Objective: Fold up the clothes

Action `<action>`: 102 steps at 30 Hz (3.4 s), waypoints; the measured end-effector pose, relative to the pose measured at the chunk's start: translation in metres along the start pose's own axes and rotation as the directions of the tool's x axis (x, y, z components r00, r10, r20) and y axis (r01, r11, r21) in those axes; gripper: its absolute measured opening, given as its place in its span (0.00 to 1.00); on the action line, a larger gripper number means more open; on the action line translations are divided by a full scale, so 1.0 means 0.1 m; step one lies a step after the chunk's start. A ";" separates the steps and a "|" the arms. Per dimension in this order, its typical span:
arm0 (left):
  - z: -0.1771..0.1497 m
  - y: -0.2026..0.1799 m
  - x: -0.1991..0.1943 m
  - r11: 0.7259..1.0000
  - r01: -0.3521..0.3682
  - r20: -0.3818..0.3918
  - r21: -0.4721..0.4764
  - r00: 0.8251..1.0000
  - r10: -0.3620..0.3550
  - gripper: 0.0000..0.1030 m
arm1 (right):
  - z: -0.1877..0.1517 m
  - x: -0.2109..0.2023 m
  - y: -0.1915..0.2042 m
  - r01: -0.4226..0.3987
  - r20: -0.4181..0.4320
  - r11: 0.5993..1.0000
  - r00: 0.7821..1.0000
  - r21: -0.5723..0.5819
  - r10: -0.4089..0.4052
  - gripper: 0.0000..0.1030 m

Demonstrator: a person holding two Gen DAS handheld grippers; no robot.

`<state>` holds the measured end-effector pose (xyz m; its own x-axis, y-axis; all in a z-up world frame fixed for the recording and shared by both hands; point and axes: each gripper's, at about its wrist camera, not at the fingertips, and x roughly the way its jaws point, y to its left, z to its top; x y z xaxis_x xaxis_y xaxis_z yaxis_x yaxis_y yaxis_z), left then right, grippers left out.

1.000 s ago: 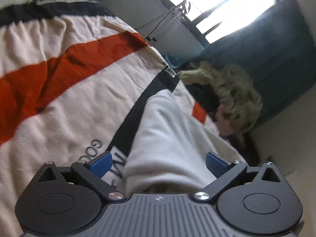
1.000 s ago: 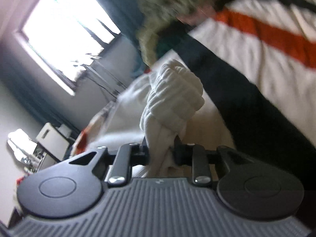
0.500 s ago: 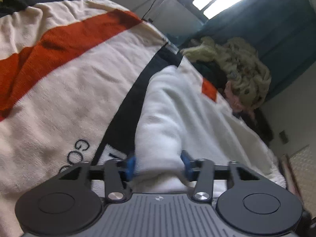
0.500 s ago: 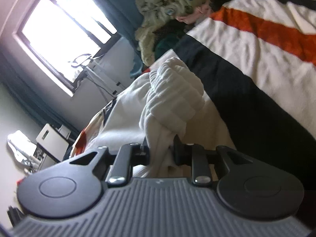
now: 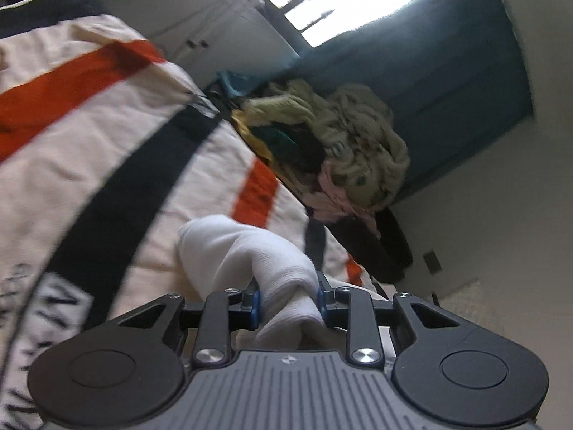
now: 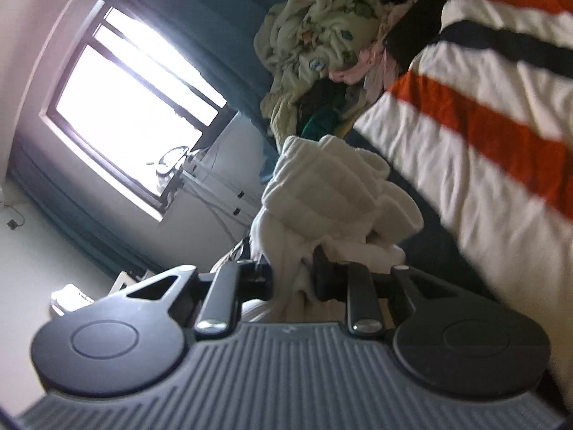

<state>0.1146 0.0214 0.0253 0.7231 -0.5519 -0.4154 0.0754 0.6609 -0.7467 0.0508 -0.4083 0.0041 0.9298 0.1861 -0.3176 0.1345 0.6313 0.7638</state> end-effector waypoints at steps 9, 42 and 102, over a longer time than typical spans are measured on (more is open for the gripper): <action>0.06 -1.12 1.23 0.993 0.064 -0.097 0.101 0.994 -0.054 0.28 | 1.12 0.10 -0.33 0.095 0.112 0.995 0.989 0.016 -0.096 0.24; -1.10 -0.99 3.42 0.826 0.063 -0.197 0.560 0.979 0.059 0.66 | 0.60 0.20 -2.16 0.402 0.109 0.892 0.897 0.206 -0.429 0.26; -1.73 -1.40 -0.57 0.636 -0.120 0.149 0.762 0.989 0.008 1.00 | -1.06 -1.33 0.55 0.520 0.428 0.672 0.846 -0.528 -0.318 0.88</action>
<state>-0.0563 -0.1279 0.0636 0.8178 -0.4647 -0.3396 0.4847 0.8742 -0.0290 -0.1015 -0.3190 0.0287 0.8903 -0.3655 -0.2715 0.3926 0.9183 0.0511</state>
